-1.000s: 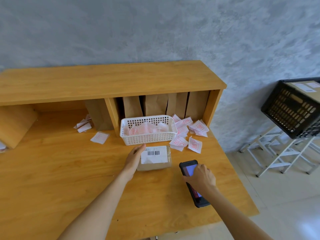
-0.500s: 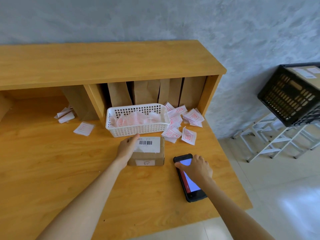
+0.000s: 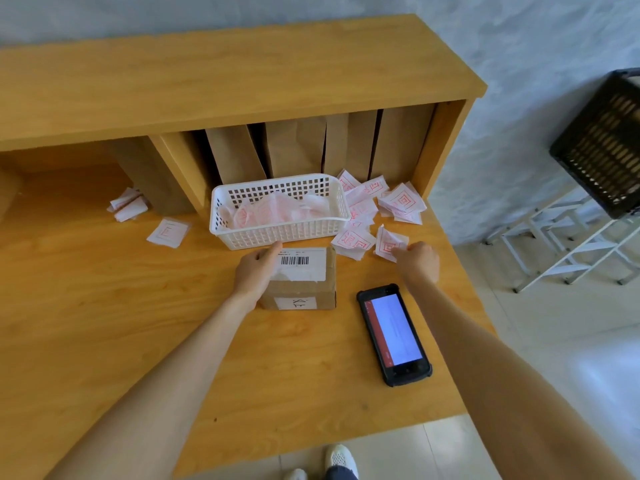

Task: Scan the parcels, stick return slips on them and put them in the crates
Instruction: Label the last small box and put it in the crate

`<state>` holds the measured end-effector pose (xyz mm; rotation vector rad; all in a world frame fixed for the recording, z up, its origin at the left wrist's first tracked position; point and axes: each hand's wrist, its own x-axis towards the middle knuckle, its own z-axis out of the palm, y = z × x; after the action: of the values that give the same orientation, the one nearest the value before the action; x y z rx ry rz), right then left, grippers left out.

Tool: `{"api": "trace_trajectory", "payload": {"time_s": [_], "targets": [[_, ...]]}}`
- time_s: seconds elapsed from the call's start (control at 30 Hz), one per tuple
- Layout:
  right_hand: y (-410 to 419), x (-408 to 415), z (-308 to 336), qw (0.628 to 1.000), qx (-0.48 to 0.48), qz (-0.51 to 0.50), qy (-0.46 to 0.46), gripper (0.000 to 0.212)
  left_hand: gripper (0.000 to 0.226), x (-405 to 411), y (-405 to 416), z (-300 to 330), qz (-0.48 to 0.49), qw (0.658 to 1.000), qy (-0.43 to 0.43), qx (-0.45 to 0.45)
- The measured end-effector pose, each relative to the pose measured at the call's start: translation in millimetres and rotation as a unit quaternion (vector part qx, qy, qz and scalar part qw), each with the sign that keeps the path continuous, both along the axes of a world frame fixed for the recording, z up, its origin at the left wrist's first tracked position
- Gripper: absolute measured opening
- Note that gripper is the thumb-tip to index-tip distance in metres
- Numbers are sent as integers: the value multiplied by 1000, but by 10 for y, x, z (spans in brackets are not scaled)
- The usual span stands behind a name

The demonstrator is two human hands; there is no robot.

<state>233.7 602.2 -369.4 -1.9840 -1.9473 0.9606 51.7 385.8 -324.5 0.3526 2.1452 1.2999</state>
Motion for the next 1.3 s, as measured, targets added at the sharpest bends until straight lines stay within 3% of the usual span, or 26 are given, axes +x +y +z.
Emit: {"api": "trace_trajectory", "payload": {"time_s": [0.2, 0.3, 0.37, 0.6, 0.73, 0.87, 1.0, 1.1, 1.3], "targets": [[-65, -28, 75, 997, 16, -52, 55, 14, 40, -19, -26, -17, -12, 1000, 13, -1], [-145, 30, 197, 987, 19, -78, 143, 12, 49, 17, -29, 31, -29, 997, 76, -18], [-187, 80, 278, 980, 34, -82, 181, 8, 44, 64, -23, 81, -43, 989, 132, -40], [-246, 161, 645, 964, 64, -27, 258, 13, 25, 12, 17, 193, -126, 932, 318, -124], [-298, 47, 896, 947, 38, 41, 315, 9, 21, -73, 76, 302, -173, 907, 355, -148], [-466, -120, 1175, 917, -61, 157, 363, 11, 27, -56, 175, 582, -142, 935, 315, -82], [-640, -300, 1297, 903, -105, 253, 332, 2, 33, -82, 289, 889, -110, 988, 96, 45], [-744, -439, 1326, 903, -113, 262, 321, 4, 23, -127, 283, 991, -138, 987, 5, 80], [-907, -702, 1353, 916, -70, 257, 302, 17, 4, -349, 206, 943, -151, 985, -33, 81]]}}
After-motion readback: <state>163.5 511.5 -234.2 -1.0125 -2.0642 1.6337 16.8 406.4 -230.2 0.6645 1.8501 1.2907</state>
